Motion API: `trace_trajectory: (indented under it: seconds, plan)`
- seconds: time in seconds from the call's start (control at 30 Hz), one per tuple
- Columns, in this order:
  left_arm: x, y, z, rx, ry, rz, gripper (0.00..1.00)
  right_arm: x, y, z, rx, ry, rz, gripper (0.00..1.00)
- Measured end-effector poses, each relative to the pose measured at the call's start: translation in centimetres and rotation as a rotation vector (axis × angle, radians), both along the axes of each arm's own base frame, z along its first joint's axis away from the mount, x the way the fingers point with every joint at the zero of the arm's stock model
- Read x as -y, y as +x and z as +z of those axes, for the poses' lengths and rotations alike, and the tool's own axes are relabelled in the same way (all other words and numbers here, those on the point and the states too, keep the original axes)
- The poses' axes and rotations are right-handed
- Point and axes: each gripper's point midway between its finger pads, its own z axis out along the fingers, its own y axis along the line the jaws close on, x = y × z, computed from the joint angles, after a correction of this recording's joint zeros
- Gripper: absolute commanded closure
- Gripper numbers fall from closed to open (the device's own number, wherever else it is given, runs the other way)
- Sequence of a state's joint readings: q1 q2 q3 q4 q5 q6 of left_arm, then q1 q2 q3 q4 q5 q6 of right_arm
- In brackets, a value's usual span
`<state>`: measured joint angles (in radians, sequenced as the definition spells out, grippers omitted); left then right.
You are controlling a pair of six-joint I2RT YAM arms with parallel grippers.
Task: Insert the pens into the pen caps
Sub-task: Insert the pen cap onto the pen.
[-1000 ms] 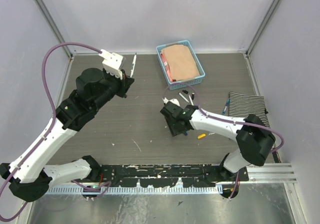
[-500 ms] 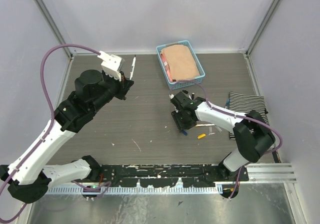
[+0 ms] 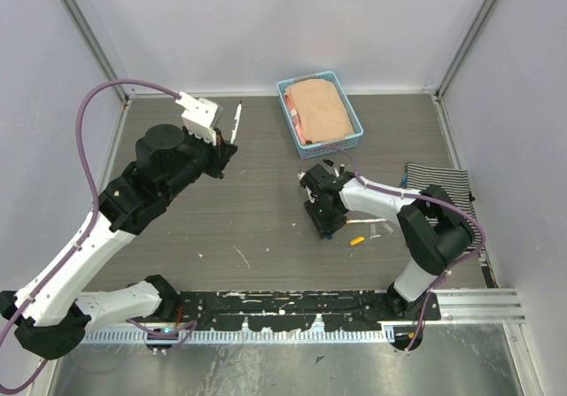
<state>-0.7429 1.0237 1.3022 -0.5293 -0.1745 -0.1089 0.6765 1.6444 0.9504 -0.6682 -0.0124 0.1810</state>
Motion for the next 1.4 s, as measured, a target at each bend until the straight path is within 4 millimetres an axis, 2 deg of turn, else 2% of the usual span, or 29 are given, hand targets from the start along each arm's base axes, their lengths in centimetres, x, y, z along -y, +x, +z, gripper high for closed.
trace_trajectory:
  seconds: [0.13, 0.23, 0.3, 0.33, 0.37, 0.57, 0.67, 0.73, 0.93, 1.1, 1.2, 1.33, 1.37, 1.4]
  plan:
    - [0.0, 0.0, -0.1, -0.001, 0.001, 0.0, 1.0, 0.1, 0.1, -0.1, -0.001, -0.004, -0.003, 0.68]
    - [0.0, 0.0, -0.1, -0.002, 0.002, 0.0, 0.99, 0.2, 0.1, -0.1, -0.004, -0.009, -0.006, 0.77]
    - [0.0, 0.0, -0.1, -0.001, 0.003, 0.001, 1.0, 0.2, 0.2, -0.1, -0.004, -0.011, -0.007, 0.88]
    - [0.0, 0.0, -0.1, -0.001, 0.003, 0.001, 1.0, 0.1, 0.2, -0.1, -0.004, -0.01, -0.008, 0.96]
    - [0.0, 0.0, -0.1, -0.001, 0.003, 0.001, 1.0, 0.1, 0.2, -0.1, -0.005, -0.008, -0.008, 1.0]
    - [0.0, 0.1, -0.2, -0.005, 0.003, 0.002, 1.0, -0.4, 0.5, 0.5, 0.022, 0.03, -0.021, 1.0]
    - [0.1, 0.3, -0.5, -0.016, 0.004, 0.006, 1.0, -1.0, 0.5, 1.7, 0.067, 0.094, -0.031, 1.0]
    - [0.1, 0.5, -0.7, -0.024, 0.004, 0.009, 1.0, -1.7, 0.6, 3.7, 0.123, 0.177, -0.032, 1.0]
    - [0.3, 0.6, -1.0, -0.041, -0.004, -0.001, 1.0, -4.0, 2.3, 13.2, 0.39, 0.469, -0.058, 1.0]
    - [1.5, 0.6, -1.4, -0.073, 0.0, -0.042, 1.0, -4.7, 2.7, 18.1, 0.496, 0.623, -0.111, 1.0]
    - [3.2, 0.0, -1.4, -0.081, 0.011, -0.09, 1.0, -4.9, 2.8, 21.8, 0.576, 0.735, -0.154, 1.0]
    - [7.0, -2.5, -1.4, -0.082, 0.034, -0.213, 1.0, -4.7, 2.9, 27.9, 0.723, 0.923, -0.206, 1.0]
    - [7.7, -3.0, -1.5, -0.083, 0.039, -0.237, 1.0, -4.4, 2.7, 29.9, 0.776, 0.991, -0.219, 1.0]
    - [8.2, -3.4, -1.5, -0.082, 0.042, -0.253, 1.0, -4.2, 2.6, 30.9, 0.806, 1.031, -0.23, 1.0]
